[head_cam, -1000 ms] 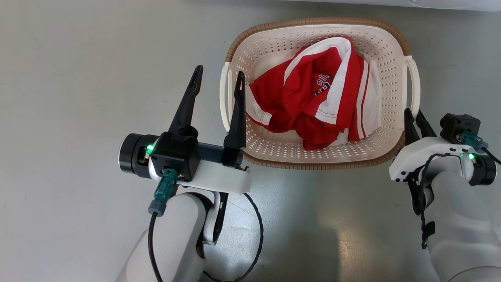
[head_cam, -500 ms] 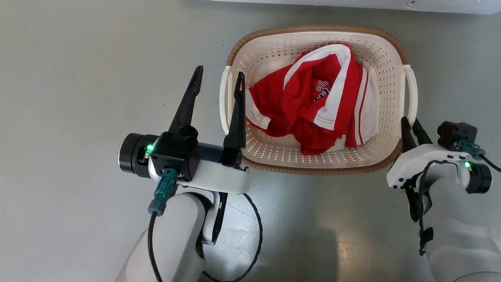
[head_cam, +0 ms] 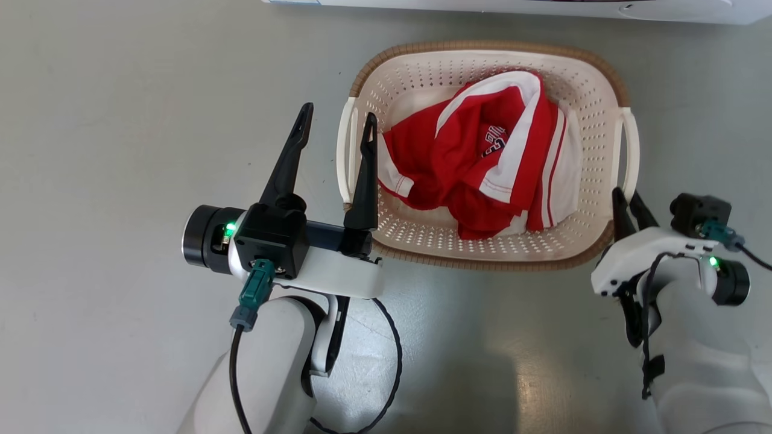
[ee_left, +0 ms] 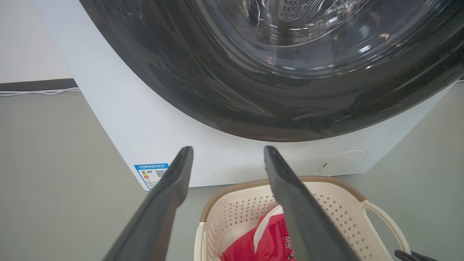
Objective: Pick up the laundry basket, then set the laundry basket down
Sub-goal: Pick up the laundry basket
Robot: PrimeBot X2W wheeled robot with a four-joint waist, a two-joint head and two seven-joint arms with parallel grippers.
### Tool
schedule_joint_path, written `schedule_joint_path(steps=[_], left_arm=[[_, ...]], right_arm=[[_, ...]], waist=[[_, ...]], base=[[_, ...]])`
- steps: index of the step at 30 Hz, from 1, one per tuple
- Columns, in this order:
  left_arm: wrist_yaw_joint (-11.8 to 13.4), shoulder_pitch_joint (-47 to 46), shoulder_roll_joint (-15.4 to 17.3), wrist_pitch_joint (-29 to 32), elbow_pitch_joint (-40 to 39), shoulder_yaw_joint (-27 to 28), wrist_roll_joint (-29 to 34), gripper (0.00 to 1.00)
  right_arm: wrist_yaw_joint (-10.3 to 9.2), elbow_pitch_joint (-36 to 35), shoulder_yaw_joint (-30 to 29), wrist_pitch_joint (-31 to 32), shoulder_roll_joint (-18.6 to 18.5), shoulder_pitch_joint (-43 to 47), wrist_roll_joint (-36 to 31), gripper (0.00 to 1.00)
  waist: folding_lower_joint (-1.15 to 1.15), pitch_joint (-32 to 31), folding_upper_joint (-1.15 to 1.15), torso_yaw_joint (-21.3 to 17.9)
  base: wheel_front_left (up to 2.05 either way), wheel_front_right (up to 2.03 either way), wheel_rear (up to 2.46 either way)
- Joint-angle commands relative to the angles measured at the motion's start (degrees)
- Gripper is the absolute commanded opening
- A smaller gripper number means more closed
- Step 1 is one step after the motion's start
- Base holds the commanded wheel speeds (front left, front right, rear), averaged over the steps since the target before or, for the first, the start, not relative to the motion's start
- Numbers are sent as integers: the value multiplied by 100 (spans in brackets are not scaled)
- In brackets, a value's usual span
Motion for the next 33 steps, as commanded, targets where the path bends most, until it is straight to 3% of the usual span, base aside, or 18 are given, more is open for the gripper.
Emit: schedule_joint_path(steps=[1,4,5,8,9,10,22,33], left_arm=[[-21,82,86,-29,-117,179,57,100],[-30,106,86,-29,-104,195,66,100],[-34,116,86,-29,-98,199,67,100],[-48,147,86,-29,-76,212,69,100],[-53,158,86,-29,-69,219,71,100],[-58,170,86,-29,-61,223,74,100],[-98,332,86,-29,1,287,122,100],[-177,518,86,-29,130,500,196,100]], right_arm=[[11,-55,144,-54,129,305,54,0],[11,-118,204,-54,129,349,79,2],[11,-129,223,-54,129,364,85,10],[11,-180,255,-54,129,409,89,49],[11,-206,261,-54,129,422,90,83],[11,-233,269,-54,129,437,88,100],[11,-458,407,-54,129,628,182,100],[11,-1554,606,-54,129,899,387,100]], waist=[[0,-20,0,-13],[0,-72,0,-41],[0,-90,0,-50],[0,-145,0,-75],[0,-164,0,-85],[0,-183,0,-94],[0,-412,0,-192],[0,-814,0,-456]], base=[[0,0,0],[0,0,0],[0,0,0],[0,0,0],[0,0,0],[0,0,0],[0,0,0],[0,0,0]])
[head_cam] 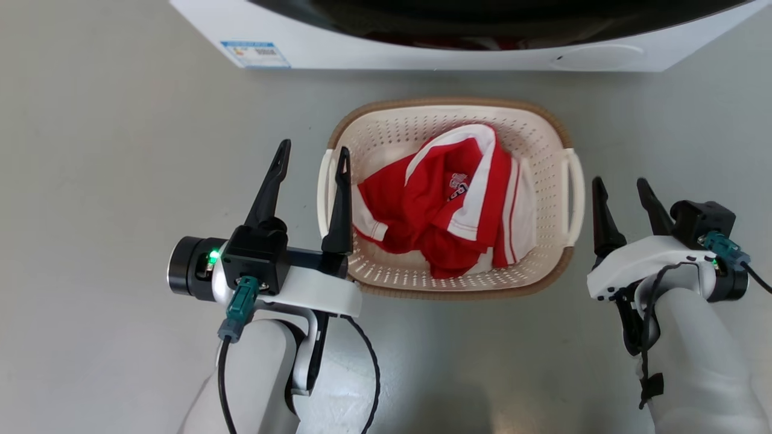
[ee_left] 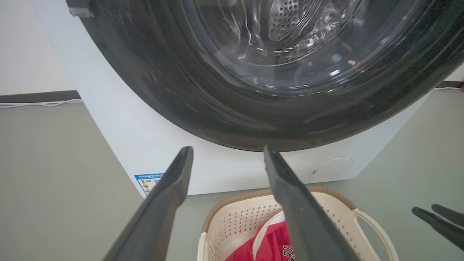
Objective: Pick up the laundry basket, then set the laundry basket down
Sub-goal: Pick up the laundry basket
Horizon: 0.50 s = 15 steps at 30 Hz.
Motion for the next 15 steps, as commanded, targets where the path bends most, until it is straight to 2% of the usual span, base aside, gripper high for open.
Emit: schedule_joint_path(steps=[1,15], left_arm=[[-33,137,76,-29,-103,195,74,100],[-167,581,76,-29,-109,566,157,100]], right_arm=[[14,-222,196,-55,90,219,63,100],[14,-1692,754,-55,90,904,486,100]], waist=[[0,-99,0,-85],[0,-822,0,-352]], base=[[0,0,0],[0,0,0]])
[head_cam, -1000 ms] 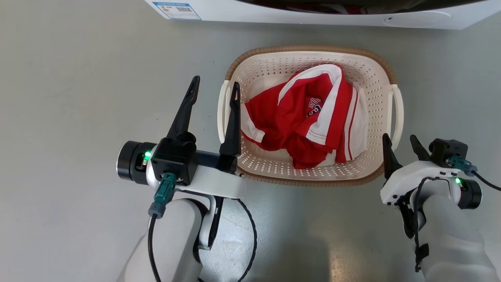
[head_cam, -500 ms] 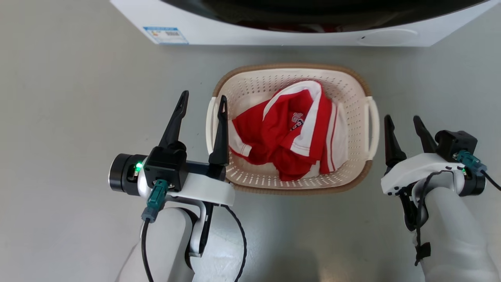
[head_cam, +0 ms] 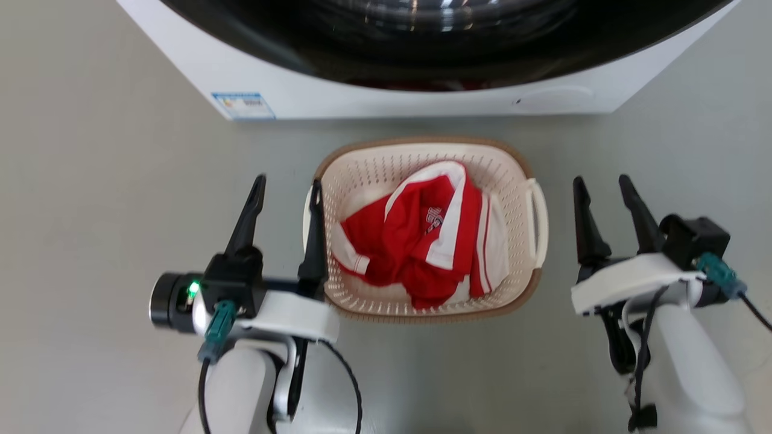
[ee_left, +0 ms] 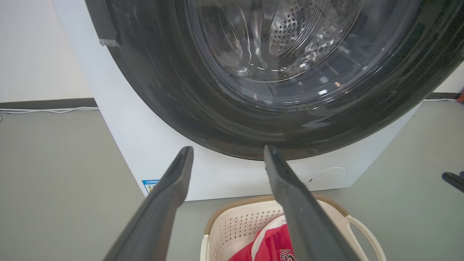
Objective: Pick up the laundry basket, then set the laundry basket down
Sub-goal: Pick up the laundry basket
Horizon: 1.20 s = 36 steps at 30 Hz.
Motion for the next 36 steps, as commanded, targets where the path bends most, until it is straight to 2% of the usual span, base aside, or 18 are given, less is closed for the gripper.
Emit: schedule_joint_path(steps=[1,8,17,36], left_arm=[[-69,193,70,-31,-165,223,97,100],[-94,805,70,-31,-306,529,155,100],[-110,1526,70,-31,-466,841,193,100],[-106,2496,70,-31,-635,1261,162,100]], right_arm=[[16,-308,201,-54,56,285,85,100],[16,-1115,304,-54,56,948,248,100],[16,-1813,325,-54,56,1695,445,100],[16,-2404,296,-54,56,2734,680,100]], waist=[[0,-262,0,-86],[0,-904,0,-219],[0,-1618,0,-349],[0,-2475,0,-611]], base=[[0,0,0],[0,0,0],[0,0,0],[0,0,0]])
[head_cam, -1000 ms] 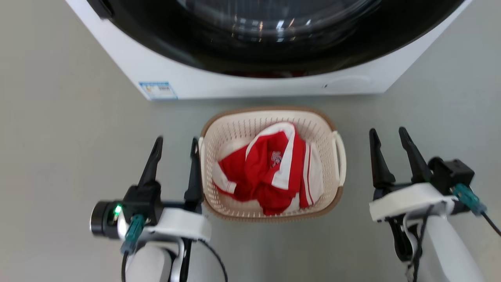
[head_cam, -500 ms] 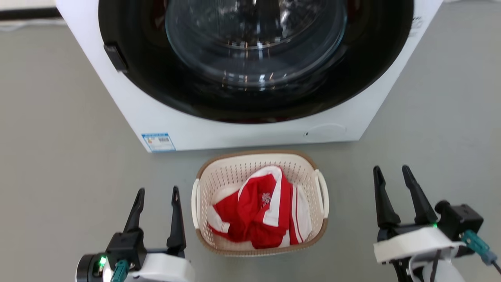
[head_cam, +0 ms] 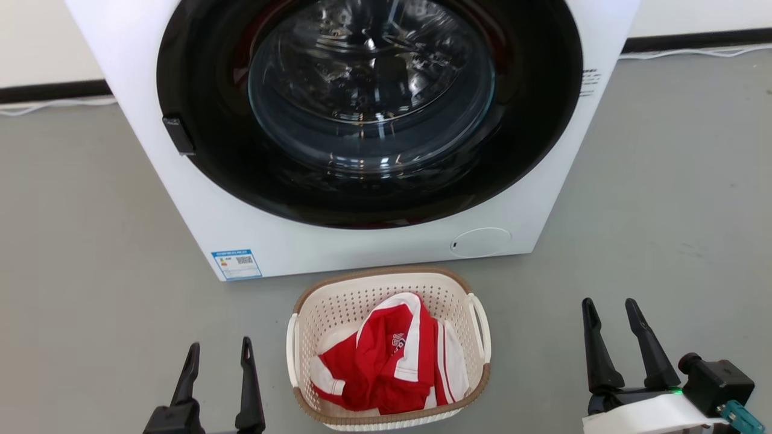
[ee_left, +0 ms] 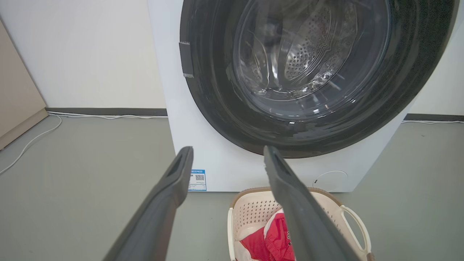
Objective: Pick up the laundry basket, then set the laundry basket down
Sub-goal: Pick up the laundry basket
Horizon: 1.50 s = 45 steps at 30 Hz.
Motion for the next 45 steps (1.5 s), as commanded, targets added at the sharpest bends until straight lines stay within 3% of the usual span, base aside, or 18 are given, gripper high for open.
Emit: schedule_joint_path(steps=[1,31,42,45], left_arm=[[-7,-51,16,-31,-175,188,2,100],[-68,328,16,-31,-158,290,29,100],[-98,239,16,-31,-113,242,68,100],[-181,-56,16,-31,41,229,31,100]], right_arm=[[18,-174,125,-54,-19,-29,37,100],[18,-149,124,-54,-19,235,-7,100],[18,-159,120,-54,-19,157,-75,100],[18,-2,94,-54,-19,-153,-138,100]], waist=[[1,-50,0,-40],[1,-298,0,-7],[1,-52,0,-17],[1,328,0,-18]], base=[[0,0,0],[0,0,0],[0,0,0],[0,0,0]])
